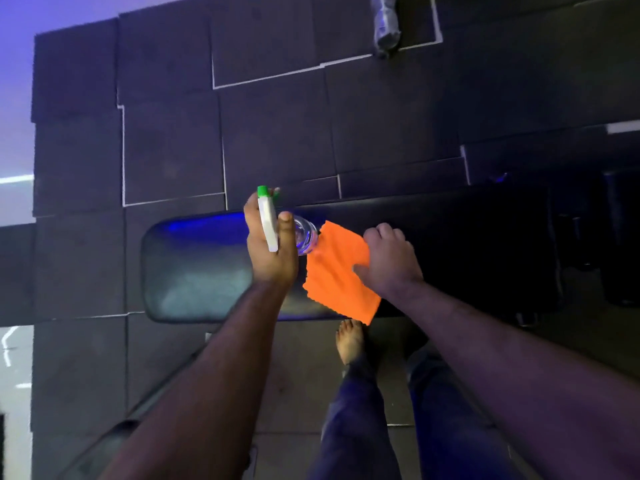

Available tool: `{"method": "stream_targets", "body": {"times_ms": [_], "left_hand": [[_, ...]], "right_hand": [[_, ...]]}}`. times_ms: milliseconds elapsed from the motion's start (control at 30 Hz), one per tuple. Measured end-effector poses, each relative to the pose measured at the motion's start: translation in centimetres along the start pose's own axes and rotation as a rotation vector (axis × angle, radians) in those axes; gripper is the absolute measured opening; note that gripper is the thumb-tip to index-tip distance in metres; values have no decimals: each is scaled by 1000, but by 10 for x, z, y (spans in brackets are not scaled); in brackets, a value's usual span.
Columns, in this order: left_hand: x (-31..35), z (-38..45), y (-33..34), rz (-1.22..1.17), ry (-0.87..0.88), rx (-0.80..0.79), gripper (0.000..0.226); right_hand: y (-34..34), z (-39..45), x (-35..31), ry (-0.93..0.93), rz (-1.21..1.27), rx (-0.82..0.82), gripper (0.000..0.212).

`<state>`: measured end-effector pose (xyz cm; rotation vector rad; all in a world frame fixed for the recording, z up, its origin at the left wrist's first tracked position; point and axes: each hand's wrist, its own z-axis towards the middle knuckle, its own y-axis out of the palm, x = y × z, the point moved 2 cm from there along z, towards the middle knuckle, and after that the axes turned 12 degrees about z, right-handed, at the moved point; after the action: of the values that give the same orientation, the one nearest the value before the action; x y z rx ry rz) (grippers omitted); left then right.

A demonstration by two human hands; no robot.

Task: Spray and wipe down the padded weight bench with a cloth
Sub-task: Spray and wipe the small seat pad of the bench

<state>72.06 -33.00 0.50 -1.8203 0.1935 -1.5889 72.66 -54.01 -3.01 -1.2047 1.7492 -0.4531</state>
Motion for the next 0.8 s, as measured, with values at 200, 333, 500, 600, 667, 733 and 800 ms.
{"method": "stream_targets", "body": {"times_ms": [200, 333, 500, 600, 667, 733, 800], "left_hand": [[-11, 11, -4, 70, -129, -217, 71], [-20, 1, -8, 215, -203, -302, 92], [-19, -35, 5, 196, -486, -386, 122], [3, -71, 20, 329, -689, -200, 106], [29, -94, 38, 307, -642, -81, 79], [58, -113, 70, 245, -525, -116, 64], [92, -130, 111, 193, -406, -255, 58]], "right_hand": [[2, 18, -16, 267, 261, -71, 39], [4, 13, -9, 128, 316, -47, 20], [-4, -9, 14, 65, 578, -93, 9], [-25, -27, 42, 98, 690, -78, 14], [-44, -41, 68, 145, 769, -9, 20], [-66, -59, 100, 202, 843, 71, 33], [-91, -80, 137, 237, 911, 119, 53]]}}
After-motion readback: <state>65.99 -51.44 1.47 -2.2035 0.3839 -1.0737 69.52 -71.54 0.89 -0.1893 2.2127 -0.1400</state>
